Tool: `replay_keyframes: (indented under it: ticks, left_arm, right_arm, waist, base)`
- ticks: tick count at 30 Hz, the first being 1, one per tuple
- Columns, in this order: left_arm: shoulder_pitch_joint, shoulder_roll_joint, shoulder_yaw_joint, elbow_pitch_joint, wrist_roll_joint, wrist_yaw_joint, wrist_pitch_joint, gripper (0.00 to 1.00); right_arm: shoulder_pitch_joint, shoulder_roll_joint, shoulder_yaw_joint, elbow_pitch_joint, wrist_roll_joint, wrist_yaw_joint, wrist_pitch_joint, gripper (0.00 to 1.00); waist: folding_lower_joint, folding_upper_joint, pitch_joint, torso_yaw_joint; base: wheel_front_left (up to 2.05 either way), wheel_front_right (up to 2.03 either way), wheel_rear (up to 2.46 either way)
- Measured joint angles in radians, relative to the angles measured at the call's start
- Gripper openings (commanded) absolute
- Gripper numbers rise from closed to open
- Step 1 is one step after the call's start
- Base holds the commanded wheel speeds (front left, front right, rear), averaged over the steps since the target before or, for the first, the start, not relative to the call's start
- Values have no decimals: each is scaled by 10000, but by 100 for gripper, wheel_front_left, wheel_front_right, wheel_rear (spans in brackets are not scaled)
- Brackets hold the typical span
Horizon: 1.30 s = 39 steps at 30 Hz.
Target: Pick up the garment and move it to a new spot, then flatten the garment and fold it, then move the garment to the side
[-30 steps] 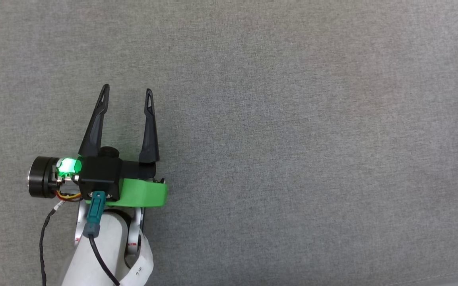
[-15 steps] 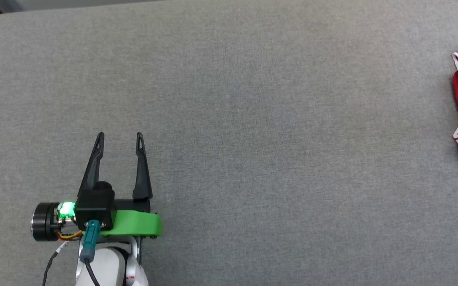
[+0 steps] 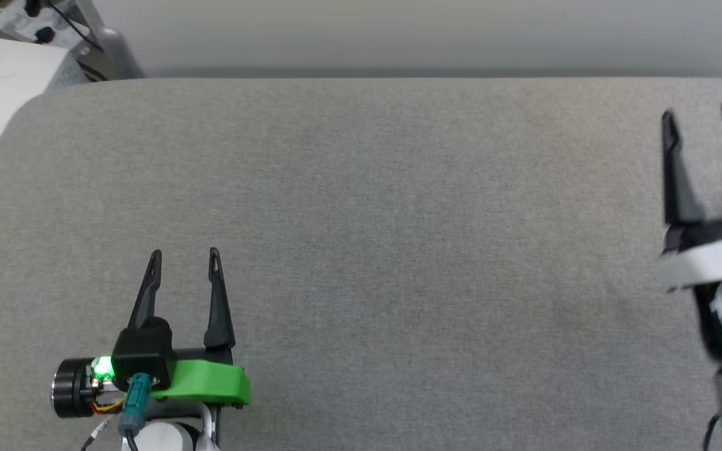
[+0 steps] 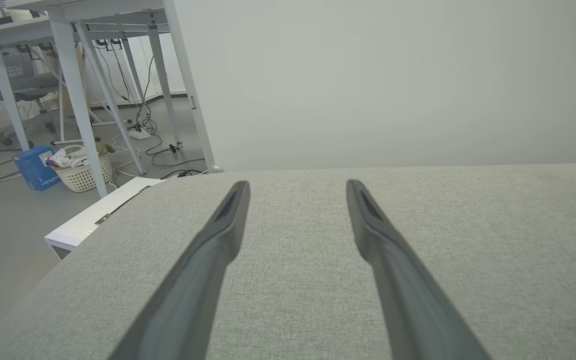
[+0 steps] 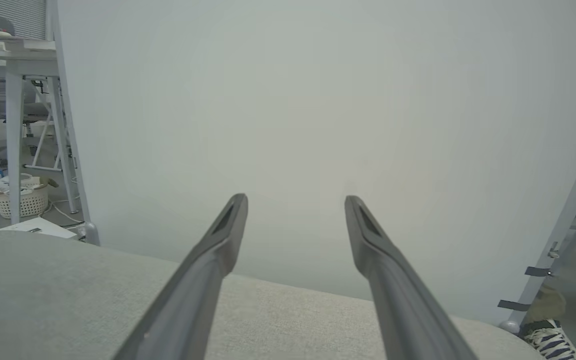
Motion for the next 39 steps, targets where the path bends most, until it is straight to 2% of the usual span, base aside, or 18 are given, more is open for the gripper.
replay_keyframes:
  ticks: [6,13,24,37,38,39]
  left_arm:
    - [283,-65,19,142,-58,-117,0,100]
    - [570,-127,-50,370,-69,-249,0,100]
    - [806,-151,-159,658,-71,-514,0,100]
    - [844,-151,-104,786,-71,-686,0,100]
    - [840,-150,-107,794,-71,-685,12,0]
    - [838,-150,-113,792,-71,-685,15,0]
  right_arm:
    - [1708,1028,-46,-224,-4,0,0,100]
    - [3121,1536,-253,-316,-77,0,0,100]
    - [4634,1891,-610,-1076,-280,0,0,100]
    - [4823,1998,-648,-1175,-326,0,0,100]
    - [4822,2000,-644,-1170,-320,0,6,0]
    - [4822,1998,-644,-1168,-320,0,6,0]
  waist:
    - [0,0,-482,363]
    - [0,0,-920,613]
    - [0,0,-1273,644]
    - [0,0,-1294,532]
    - [0,0,-1292,529]
    - [0,0,-1292,528]
  base:
    - [0,0,0]
    - [0,0,0]
    - [0,0,0]
    - [0,0,0]
    - [0,0,0]
    - [0,0,0]
